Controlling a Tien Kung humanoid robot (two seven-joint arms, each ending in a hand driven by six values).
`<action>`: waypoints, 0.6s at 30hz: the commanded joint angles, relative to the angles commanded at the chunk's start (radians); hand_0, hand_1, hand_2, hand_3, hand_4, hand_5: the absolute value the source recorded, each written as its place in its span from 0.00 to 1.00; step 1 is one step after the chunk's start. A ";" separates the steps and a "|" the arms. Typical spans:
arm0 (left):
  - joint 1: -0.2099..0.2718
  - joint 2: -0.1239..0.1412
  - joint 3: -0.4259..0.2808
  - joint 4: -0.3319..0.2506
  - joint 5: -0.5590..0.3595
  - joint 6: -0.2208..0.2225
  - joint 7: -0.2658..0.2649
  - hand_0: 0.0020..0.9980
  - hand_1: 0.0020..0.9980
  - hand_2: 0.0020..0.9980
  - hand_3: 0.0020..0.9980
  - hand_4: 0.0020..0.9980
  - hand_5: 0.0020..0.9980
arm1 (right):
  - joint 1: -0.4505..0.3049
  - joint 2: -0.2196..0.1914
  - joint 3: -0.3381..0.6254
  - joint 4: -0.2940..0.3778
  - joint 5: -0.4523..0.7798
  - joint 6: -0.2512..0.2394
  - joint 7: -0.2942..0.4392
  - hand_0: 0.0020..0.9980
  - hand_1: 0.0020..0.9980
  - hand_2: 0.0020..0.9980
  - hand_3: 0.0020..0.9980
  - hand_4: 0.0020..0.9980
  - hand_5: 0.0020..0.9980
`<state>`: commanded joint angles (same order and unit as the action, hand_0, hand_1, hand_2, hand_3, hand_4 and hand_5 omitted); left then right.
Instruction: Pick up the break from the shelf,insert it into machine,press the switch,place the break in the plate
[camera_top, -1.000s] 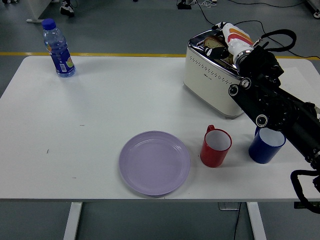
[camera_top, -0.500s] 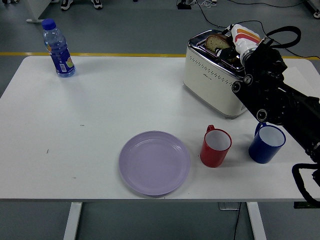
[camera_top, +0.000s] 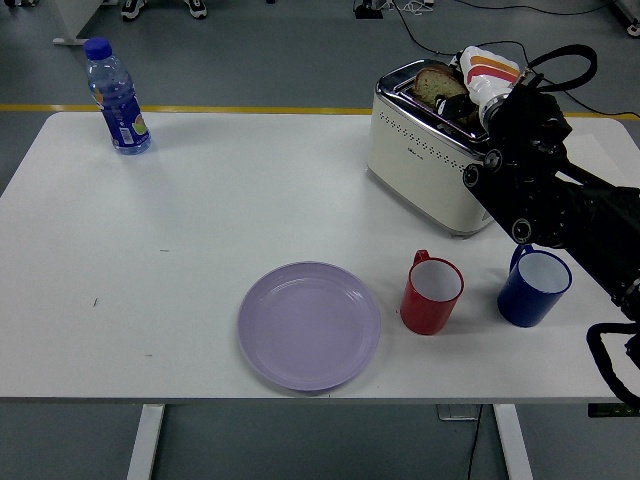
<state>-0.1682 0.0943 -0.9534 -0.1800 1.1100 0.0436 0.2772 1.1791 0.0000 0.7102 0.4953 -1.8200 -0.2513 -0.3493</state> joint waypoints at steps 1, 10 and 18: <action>0.000 0.000 0.000 0.000 0.001 0.000 0.000 0.68 0.69 0.68 0.56 0.29 0.83 | 0.001 0.000 -0.002 0.000 -0.003 0.001 0.000 0.30 0.35 0.43 0.52 0.62 0.13; 0.004 0.001 -0.007 0.000 0.013 -0.002 0.002 0.68 0.69 0.68 0.56 0.29 0.83 | 0.001 0.000 -0.026 0.006 -0.047 -0.023 0.017 0.18 0.29 0.38 0.48 0.51 0.00; 0.010 0.003 -0.006 0.000 0.015 -0.002 0.002 0.68 0.69 0.68 0.56 0.29 0.83 | -0.012 0.000 -0.026 0.057 -0.083 -0.059 0.033 0.18 0.26 0.36 0.47 0.46 0.00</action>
<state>-0.1579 0.0970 -0.9590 -0.1800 1.1250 0.0412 0.2789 1.1675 0.0000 0.6840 0.5519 -1.9029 -0.3102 -0.3166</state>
